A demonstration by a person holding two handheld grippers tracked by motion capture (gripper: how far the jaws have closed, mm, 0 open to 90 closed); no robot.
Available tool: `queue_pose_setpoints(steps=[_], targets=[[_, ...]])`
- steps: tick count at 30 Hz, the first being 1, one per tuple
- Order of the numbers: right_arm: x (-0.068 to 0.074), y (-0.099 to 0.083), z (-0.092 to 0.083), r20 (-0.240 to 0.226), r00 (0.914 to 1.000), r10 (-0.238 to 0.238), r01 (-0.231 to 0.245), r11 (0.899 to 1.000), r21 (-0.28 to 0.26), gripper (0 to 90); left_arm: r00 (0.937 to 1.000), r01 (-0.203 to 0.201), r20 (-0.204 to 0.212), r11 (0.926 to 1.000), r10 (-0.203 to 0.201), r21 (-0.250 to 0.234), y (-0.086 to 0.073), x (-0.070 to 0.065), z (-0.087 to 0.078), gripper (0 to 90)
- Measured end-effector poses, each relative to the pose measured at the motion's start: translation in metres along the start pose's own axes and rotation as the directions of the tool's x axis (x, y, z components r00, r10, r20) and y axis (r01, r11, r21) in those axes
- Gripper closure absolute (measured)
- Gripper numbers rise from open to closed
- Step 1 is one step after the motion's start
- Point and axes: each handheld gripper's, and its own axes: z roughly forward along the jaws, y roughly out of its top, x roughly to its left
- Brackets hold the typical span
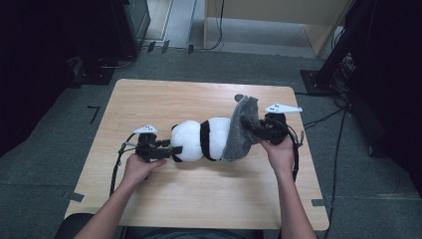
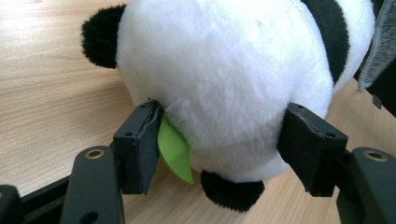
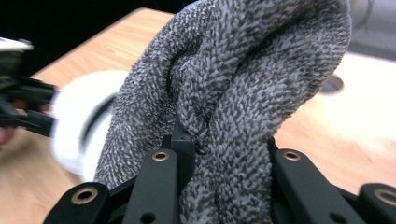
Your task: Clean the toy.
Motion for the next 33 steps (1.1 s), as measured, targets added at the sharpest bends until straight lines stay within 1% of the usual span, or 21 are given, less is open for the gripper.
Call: queue_pose_setpoints(steps=[2,5,6,7,8,11,12,13,14,15,17,19,21,24,26,28,29,30,31,32,33], targets=[[0.012,0.007,-0.001,-0.031,0.9994,-0.017,0.017,1.0,-0.01,72.4,1.0,-0.003,-0.001,1.0,0.003,0.001,0.0,0.0,0.0,32.6],[0.033,0.016,-0.001,-0.077,0.995,-0.063,0.062,0.998,-0.021,72.4,0.9999,-0.01,-0.002,0.9999,0.01,0.006,0.001,0.0,-0.001,32.1],[0.043,0.019,0.0,-0.097,0.9921,-0.081,0.079,0.997,-0.023,72.5,0.9999,-0.012,-0.002,0.9999,0.012,0.007,0.001,0.0,-0.001,32.0],[0.048,0.021,0.001,-0.108,0.99,-0.09,0.088,0.996,-0.025,72.5,0.9999,-0.012,-0.001,0.9999,0.012,0.008,0.002,0.0,-0.001,31.9],[0.057,0.023,0.002,-0.129,0.986,-0.106,0.102,0.994,-0.03,72.4,1.0,-0.009,-0.001,0.9999,0.009,0.007,0.002,0.0,-0.001,31.9],[0.076,0.027,0.005,-0.149,0.9805,-0.128,0.122,0.991,-0.047,72.4,1.0,-0.007,0.0,1.0,0.007,0.007,0.002,0.0,-0.001,32.3],[0.081,0.027,0.008,-0.169,0.9767,-0.132,0.125,0.991,-0.053,72.4,1.0,-0.005,0.001,1.0,0.005,0.006,0.002,0.0,-0.001,32.6],[0.086,0.027,0.012,-0.195,0.9718,-0.133,0.125,0.991,-0.053,72.5,1.0,-0.004,0.001,1.0,0.004,0.004,0.002,-0.001,-0.001,32.8],[0.092,0.027,0.017,-0.225,0.9655,-0.131,0.125,0.991,-0.041,72.5,1.0,-0.002,0.001,1.0,0.002,0.003,0.002,-0.001,-0.001,33.1],[0.095,0.025,0.021,-0.238,0.9619,-0.135,0.13,0.991,-0.037,72.5,1.0,0.0,0.002,1.0,0.0,0.001,0.002,-0.001,-0.001,33.3],[0.105,0.021,0.033,-0.25,0.9564,-0.15,0.151,0.988,-0.016,72.5,1.0,-0.004,0.002,1.0,0.004,0.0,0.002,-0.001,-0.001,35.0],[0.113,0.015,0.045,-0.276,0.9482,-0.158,0.164,0.986,-0.001,72.5,0.9999,-0.013,-0.003,0.9999,0.013,0.001,0.002,-0.003,-0.001,37.7],[0.121,0.01,0.057,-0.298,0.9413,-0.158,0.174,0.984,0.026,72.5,0.9998,-0.016,-0.009,0.9999,0.016,-0.001,0.003,-0.004,-0.001,39.5],[0.132,0.002,0.074,-0.319,0.9305,-0.18,0.207,0.977,0.052,72.4,0.9999,-0.01,-0.012,0.9999,0.01,-0.002,0.003,-0.004,-0.001,41.1],[0.137,-0.005,0.084,-0.315,0.9301,-0.189,0.221,0.973,0.069,72.2,0.9999,-0.009,-0.015,1.0,0.009,0.001,0.003,-0.005,-0.001,43.6],[0.138,-0.011,0.094,-0.284,0.9362,-0.207,0.243,0.965,0.098,72.2,0.9999,-0.002,-0.015,1.0,0.002,0.002,0.003,-0.006,-0.002,47.9],[0.138,-0.015,0.098,-0.266,0.9388,-0.218,0.255,0.96,0.112,72.1,0.9998,-0.001,-0.019,1.0,0.001,0.002,0.003,-0.007,-0.001,50.9],[0.135,-0.019,0.103,-0.252,0.9424,-0.22,0.258,0.957,0.131,72.0,0.9998,0.001,-0.018,1.0,-0.001,0.0,0.003,-0.007,-0.001,51.6],[0.134,-0.022,0.106,-0.245,0.9443,-0.22,0.259,0.956,0.14,72.1,0.9998,-0.001,-0.02,1.0,0.001,0.007,0.003,-0.007,0.0,52.0],[0.131,-0.025,0.108,-0.247,0.9437,-0.22,0.259,0.956,0.135,72.2,0.9998,-0.002,-0.021,1.0,0.002,0.008,0.003,-0.007,0.001,52.4],[0.128,-0.027,0.109,-0.255,0.9431,-0.214,0.251,0.96,0.125,72.2,0.9998,-0.003,-0.021,1.0,0.003,0.008,0.003,-0.006,0.001,52.8]])
